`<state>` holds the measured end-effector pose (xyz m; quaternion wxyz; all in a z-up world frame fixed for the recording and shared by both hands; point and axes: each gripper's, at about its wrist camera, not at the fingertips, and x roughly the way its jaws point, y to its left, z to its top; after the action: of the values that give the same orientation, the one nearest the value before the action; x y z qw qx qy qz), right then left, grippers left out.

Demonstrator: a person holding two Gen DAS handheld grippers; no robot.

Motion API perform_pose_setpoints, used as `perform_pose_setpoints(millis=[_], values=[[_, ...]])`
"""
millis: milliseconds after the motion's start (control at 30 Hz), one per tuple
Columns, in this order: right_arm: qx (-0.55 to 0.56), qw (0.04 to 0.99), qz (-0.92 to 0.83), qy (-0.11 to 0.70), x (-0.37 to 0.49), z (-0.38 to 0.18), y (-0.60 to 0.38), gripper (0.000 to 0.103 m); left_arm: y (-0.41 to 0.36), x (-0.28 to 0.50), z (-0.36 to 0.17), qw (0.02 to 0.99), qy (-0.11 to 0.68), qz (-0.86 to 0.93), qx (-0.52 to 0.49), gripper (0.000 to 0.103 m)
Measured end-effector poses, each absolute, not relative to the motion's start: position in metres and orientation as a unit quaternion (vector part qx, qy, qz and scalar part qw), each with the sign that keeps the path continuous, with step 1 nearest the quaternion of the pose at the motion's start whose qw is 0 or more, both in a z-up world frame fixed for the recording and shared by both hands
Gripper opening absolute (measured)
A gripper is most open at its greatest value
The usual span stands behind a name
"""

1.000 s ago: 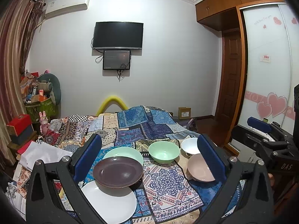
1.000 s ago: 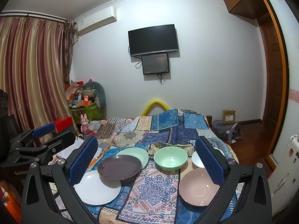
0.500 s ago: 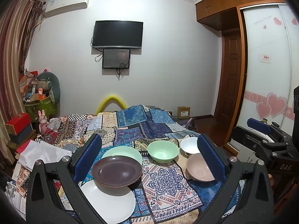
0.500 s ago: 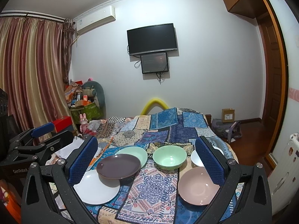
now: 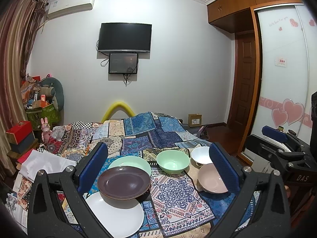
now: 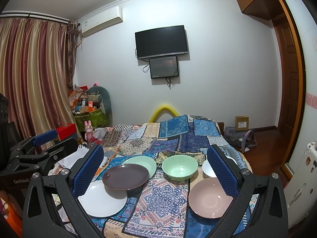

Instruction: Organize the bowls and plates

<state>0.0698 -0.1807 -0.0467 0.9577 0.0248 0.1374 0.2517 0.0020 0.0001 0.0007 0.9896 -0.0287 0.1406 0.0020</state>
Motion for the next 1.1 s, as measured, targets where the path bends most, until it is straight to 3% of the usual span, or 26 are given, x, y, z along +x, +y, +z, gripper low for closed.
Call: perform_pose_setpoints(millis=[1100], values=[[0.025, 0.954, 0.259, 0.15, 0.077, -0.055, -0.169, 0.103, 0.011, 0.009, -0.007, 0.987, 0.155, 0.001, -0.04, 0.103]])
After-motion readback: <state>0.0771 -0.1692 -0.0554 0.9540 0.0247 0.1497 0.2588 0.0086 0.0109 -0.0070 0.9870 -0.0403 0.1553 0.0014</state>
